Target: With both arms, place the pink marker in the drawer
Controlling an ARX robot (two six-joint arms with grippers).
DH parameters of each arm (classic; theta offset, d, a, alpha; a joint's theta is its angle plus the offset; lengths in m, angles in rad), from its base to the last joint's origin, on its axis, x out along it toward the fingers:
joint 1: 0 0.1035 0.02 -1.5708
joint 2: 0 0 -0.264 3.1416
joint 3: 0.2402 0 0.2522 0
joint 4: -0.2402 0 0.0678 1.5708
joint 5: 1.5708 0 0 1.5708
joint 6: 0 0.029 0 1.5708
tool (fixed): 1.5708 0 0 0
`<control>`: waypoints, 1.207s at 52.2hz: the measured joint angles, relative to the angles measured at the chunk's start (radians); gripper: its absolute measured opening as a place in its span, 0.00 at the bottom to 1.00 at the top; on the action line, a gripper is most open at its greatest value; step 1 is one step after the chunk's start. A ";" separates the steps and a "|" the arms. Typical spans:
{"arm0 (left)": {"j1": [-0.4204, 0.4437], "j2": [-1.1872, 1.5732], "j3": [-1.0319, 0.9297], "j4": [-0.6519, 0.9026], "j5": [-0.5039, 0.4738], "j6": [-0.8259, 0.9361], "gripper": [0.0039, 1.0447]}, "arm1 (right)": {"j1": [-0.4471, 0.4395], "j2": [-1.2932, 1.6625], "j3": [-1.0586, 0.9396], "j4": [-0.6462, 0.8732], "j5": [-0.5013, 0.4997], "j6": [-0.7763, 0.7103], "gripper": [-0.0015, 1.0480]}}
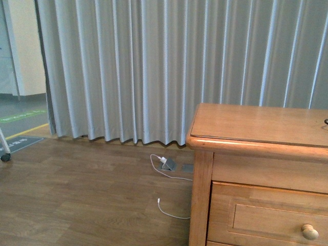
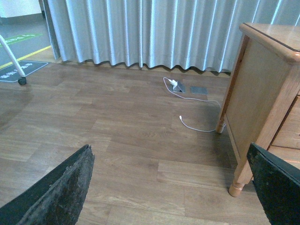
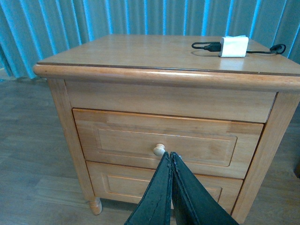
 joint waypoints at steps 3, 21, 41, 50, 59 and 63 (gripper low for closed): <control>0.000 0.000 0.000 0.000 0.000 0.000 0.94 | 0.000 -0.021 0.000 -0.022 0.000 0.000 0.02; 0.000 0.000 0.000 0.000 0.000 0.000 0.94 | 0.000 -0.180 0.002 -0.187 0.000 0.000 0.02; 0.000 0.000 0.000 0.000 0.000 0.000 0.94 | 0.000 -0.180 0.001 -0.188 0.000 0.000 0.02; 0.000 0.000 0.000 0.000 0.000 0.000 0.94 | 0.000 -0.180 0.002 -0.188 0.000 -0.001 0.17; 0.000 0.000 0.000 0.000 0.000 0.000 0.94 | 0.000 -0.180 0.001 -0.188 0.000 -0.001 0.49; 0.000 0.000 0.000 0.000 0.000 0.000 0.94 | 0.000 -0.180 0.002 -0.188 0.000 -0.001 0.62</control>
